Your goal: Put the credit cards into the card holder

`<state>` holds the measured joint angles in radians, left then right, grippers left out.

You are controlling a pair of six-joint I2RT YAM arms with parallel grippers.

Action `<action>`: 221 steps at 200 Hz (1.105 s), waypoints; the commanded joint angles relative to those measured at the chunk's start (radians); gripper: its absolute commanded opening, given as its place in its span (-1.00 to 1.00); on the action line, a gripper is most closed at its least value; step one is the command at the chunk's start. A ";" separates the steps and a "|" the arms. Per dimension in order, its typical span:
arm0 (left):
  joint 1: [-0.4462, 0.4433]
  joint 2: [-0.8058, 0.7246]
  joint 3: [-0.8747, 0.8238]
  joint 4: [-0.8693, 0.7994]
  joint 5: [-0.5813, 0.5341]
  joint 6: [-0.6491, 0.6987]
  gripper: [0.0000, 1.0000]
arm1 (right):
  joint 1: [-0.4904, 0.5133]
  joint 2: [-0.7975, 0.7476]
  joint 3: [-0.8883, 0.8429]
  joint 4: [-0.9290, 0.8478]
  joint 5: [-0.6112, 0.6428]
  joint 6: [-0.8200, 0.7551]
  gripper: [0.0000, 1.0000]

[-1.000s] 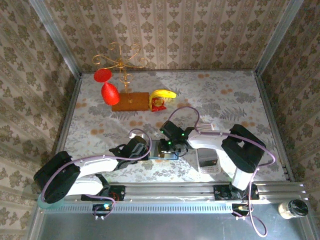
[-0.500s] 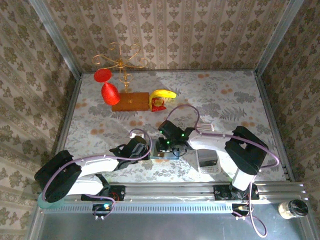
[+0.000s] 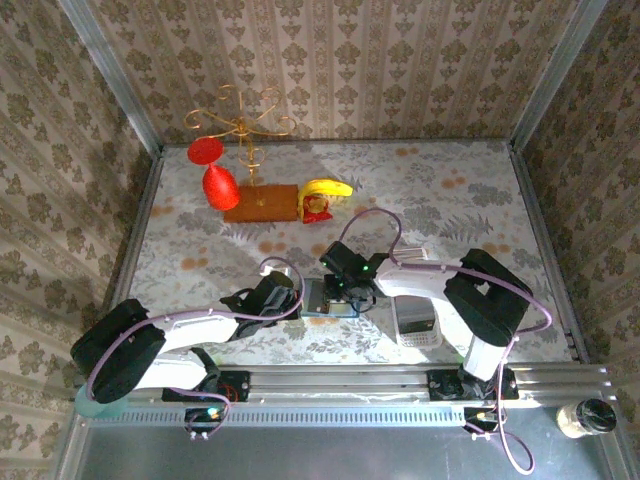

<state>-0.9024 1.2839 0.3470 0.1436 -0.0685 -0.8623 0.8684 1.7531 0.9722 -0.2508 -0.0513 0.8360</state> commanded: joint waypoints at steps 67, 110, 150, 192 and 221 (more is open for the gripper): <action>-0.011 0.056 -0.049 -0.103 0.057 0.009 -0.93 | 0.000 0.041 0.026 0.044 -0.019 0.018 -0.72; -0.012 0.052 -0.049 -0.108 0.052 0.008 -0.93 | 0.005 0.031 0.007 0.114 -0.058 0.050 -0.71; -0.011 0.051 -0.052 -0.104 0.047 0.004 -0.93 | 0.008 0.015 0.002 0.140 -0.077 0.061 -0.69; -0.011 0.032 -0.059 -0.108 0.044 0.003 -0.93 | 0.008 -0.060 -0.015 0.046 -0.017 0.050 -0.60; -0.011 0.014 -0.065 -0.111 0.041 0.004 -0.92 | 0.009 -0.144 -0.062 -0.041 0.042 0.053 -0.49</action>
<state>-0.9028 1.2697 0.3344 0.1585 -0.0685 -0.8627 0.8700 1.6947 0.9485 -0.1932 -0.0769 0.8745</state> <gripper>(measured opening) 0.050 0.237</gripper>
